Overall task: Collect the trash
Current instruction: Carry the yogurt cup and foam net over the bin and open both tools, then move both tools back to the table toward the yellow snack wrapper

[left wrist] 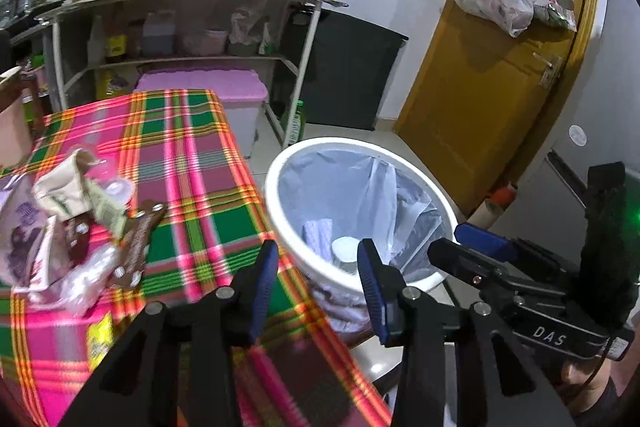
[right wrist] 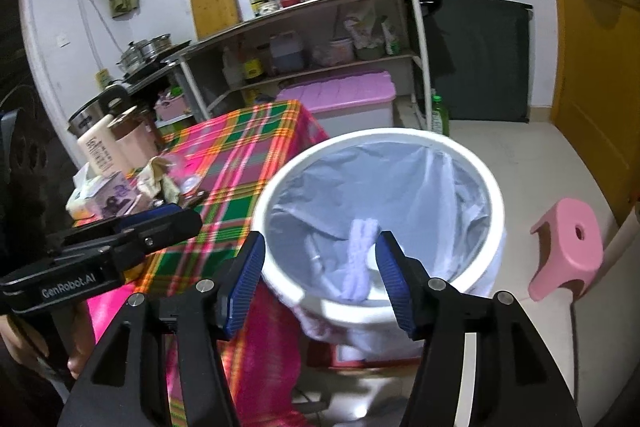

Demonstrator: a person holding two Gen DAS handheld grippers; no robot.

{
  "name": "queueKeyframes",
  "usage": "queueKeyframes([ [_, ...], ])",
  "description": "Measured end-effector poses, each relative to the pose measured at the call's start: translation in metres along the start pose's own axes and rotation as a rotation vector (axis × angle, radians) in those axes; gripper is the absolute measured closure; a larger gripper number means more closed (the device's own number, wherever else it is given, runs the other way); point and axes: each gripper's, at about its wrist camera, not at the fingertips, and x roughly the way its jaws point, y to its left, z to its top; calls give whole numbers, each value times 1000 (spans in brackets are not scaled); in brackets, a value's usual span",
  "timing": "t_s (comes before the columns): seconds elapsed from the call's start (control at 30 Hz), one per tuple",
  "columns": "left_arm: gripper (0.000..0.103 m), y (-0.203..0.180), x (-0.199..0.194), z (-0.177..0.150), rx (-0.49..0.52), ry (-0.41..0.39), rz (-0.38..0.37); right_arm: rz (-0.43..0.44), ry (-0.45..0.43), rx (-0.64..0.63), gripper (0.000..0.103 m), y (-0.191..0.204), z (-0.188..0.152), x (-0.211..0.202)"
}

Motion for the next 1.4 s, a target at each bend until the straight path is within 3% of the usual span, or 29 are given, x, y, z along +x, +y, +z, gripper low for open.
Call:
queueKeyframes([
  [0.2,60,12,-21,-16,-4,-21,81,38,4,-44,45,25,-6,-6],
  [0.73,60,48,-56,-51,-62,-46,198,99,53,-131,45,72,-25,-4],
  [1.4,60,111,-85,-76,-180,-62,321,227,162,-190,45,130,-33,38],
])
